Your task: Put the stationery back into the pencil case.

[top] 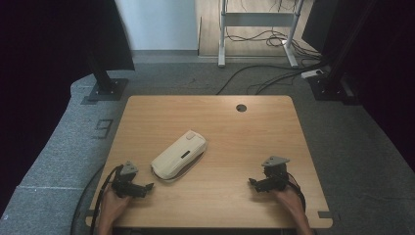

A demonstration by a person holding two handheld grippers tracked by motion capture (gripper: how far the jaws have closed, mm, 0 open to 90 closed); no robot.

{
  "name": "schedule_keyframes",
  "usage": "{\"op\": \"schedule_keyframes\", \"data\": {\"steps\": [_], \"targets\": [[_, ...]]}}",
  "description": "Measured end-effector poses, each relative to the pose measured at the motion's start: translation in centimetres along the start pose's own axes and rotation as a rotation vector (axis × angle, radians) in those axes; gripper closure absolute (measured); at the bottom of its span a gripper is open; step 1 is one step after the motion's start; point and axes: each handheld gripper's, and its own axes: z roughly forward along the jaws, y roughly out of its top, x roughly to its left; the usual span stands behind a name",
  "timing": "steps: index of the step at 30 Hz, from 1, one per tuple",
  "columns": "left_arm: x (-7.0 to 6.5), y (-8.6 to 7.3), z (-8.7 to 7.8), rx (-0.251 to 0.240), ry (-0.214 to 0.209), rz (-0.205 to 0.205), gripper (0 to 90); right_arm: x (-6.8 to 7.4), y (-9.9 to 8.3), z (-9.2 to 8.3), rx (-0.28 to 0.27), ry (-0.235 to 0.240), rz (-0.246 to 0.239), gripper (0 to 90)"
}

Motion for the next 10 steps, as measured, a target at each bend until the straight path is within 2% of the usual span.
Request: {"op": "schedule_keyframes", "data": {"steps": [1, 10], "targets": [[-0.01, 0.00, 0.01, 0.000, 0.001, 0.001, 0.0, -0.08, -0.13, 0.02, -0.006, 0.006, 0.011, 0.0], [-0.18, 0.15, 0.14, 0.003, 0.017, -0.013, 0.0, -0.04, -0.20, 0.02, -0.007, 0.002, 0.010, 0.0]]}}
